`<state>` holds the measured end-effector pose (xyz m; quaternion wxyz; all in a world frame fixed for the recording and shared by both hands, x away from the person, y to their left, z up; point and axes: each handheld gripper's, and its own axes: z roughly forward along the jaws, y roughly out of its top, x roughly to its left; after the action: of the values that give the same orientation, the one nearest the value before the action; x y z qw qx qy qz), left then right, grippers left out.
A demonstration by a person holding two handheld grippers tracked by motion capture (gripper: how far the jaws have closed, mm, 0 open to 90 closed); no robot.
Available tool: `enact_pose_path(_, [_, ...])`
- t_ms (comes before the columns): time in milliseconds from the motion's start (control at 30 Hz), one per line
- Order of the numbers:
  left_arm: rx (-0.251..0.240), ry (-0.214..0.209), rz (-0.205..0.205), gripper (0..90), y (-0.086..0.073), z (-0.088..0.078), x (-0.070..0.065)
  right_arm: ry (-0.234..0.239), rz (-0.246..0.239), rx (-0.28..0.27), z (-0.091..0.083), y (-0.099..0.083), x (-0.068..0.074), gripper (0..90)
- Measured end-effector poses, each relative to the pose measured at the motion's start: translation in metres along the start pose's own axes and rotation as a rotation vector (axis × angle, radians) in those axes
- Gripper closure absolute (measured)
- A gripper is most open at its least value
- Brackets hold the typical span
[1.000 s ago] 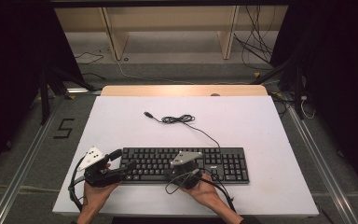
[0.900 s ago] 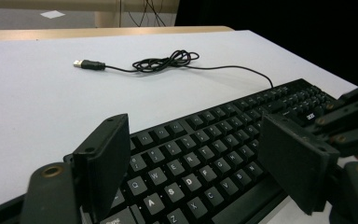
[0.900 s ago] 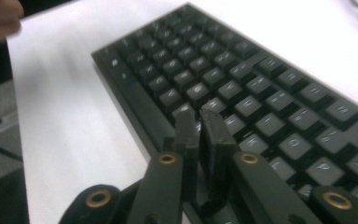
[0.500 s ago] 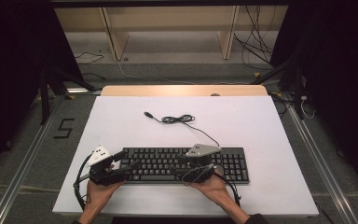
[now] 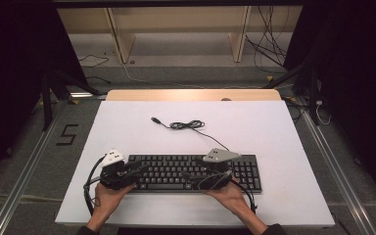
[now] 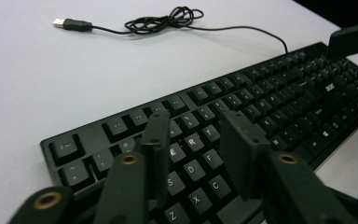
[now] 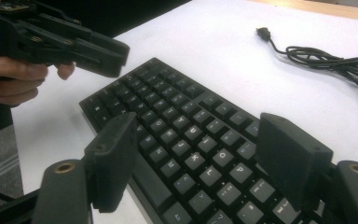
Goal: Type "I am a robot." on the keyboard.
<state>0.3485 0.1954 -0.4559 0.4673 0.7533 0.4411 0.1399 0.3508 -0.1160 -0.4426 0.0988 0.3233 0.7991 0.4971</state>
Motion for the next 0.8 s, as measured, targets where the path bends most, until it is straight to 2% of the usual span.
enact_pose_path(133, [0.04,-0.002,0.016,76.6,0.002,0.009,-0.001,-0.005,0.003,-0.008,-0.005,-0.001,-0.001,30.0])
enact_pose_path(367, [0.062,-0.014,0.039,88.8,0.008,0.021,-0.003,-0.013,0.007,-0.015,-0.009,-0.002,-0.002,28.5])
enact_pose_path(600, [0.103,-0.021,0.046,89.1,0.009,0.032,-0.004,-0.013,0.005,-0.02,-0.011,-0.003,-0.002,26.8])
enact_pose_path(800, [0.117,-0.021,0.036,89.1,0.009,0.037,-0.002,-0.012,0.004,-0.022,-0.01,-0.003,-0.002,25.5])
